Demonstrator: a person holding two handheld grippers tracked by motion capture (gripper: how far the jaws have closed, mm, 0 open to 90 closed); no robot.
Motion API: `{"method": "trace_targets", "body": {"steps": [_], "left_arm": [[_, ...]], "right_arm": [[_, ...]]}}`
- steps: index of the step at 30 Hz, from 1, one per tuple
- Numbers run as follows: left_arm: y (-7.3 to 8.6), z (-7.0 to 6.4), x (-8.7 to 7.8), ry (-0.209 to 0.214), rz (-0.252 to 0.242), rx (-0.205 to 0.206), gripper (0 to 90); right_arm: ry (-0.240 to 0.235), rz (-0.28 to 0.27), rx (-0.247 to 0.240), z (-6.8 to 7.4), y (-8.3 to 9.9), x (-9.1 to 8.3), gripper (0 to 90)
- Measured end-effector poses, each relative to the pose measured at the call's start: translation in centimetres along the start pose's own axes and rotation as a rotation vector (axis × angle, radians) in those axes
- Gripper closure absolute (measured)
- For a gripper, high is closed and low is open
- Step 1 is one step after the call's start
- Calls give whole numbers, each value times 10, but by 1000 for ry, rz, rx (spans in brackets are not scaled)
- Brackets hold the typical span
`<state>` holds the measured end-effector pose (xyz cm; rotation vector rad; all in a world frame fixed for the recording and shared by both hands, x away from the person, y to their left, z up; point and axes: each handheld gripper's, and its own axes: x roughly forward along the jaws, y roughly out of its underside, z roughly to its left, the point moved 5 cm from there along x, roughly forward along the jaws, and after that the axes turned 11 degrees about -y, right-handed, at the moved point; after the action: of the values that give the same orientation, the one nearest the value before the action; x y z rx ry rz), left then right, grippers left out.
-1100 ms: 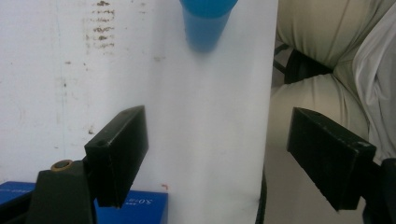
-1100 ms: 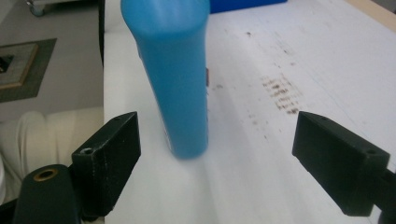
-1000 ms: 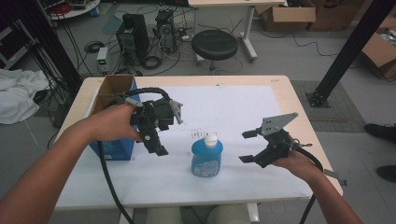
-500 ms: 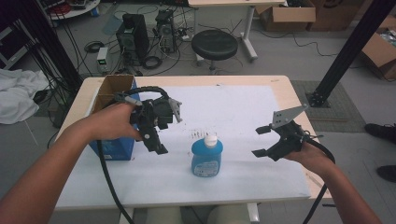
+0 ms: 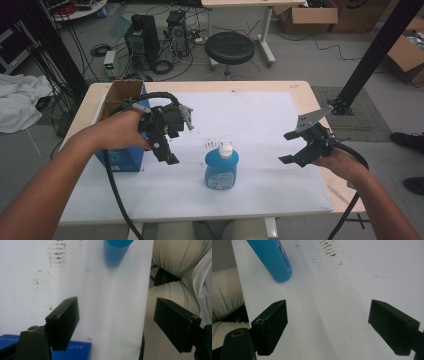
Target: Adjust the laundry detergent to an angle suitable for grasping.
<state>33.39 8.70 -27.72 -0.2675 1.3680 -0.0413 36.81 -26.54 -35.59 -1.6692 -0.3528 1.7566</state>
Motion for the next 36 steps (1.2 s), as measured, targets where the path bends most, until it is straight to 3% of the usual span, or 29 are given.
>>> {"method": "trace_targets", "body": {"steps": [17, 36], "left_arm": [[1, 2, -1, -5, 1, -11, 214], [4, 3, -2, -13, -2, -29, 214]], "right_arm": [[38, 95, 5, -6, -3, -5, 155], [39, 118, 20, -14, -3, -5, 156]]}}
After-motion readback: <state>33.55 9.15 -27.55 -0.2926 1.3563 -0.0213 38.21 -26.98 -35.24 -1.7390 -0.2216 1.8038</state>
